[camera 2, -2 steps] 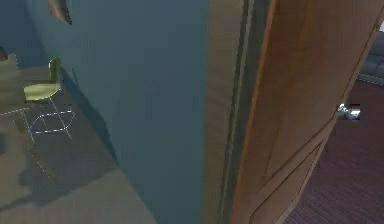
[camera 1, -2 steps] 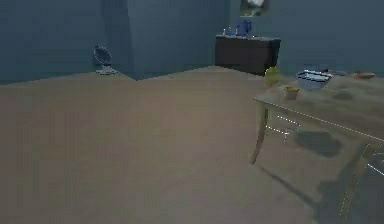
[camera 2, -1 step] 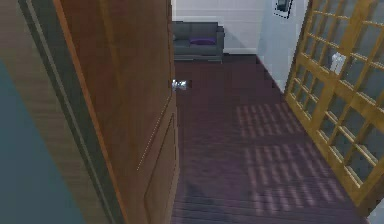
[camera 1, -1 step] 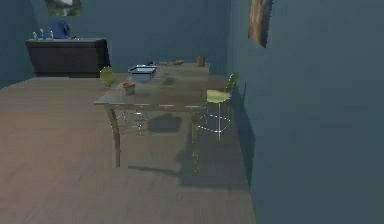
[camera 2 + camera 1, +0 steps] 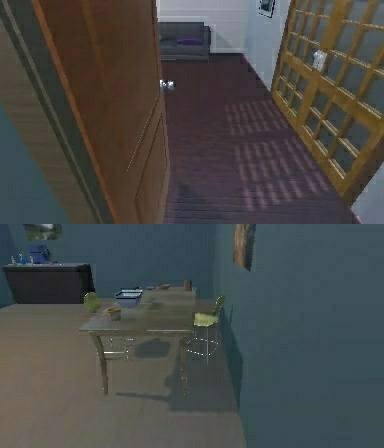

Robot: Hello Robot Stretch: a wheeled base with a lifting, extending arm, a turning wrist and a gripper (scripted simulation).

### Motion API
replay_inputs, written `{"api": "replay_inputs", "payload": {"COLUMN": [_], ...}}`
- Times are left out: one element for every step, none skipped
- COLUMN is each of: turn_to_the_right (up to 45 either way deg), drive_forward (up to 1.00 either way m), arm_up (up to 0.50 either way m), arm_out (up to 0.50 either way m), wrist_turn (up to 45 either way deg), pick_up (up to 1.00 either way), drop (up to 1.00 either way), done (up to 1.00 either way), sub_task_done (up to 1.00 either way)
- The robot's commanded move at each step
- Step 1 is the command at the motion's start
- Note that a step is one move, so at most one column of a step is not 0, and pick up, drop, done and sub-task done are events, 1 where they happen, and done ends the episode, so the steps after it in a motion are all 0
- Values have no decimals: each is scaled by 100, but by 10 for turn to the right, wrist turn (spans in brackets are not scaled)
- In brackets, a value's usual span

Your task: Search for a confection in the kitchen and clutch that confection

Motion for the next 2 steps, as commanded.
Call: {"api": "replay_inputs", "payload": {"turn_to_the_right": [0, 0], "drive_forward": [100, 20], "arm_up": [0, 0], "arm_out": [0, 0], "wrist_turn": [0, 0], "pick_up": [0, 0], "drop": [0, 0], "done": [0, 0], "sub_task_done": [0, 0]}}
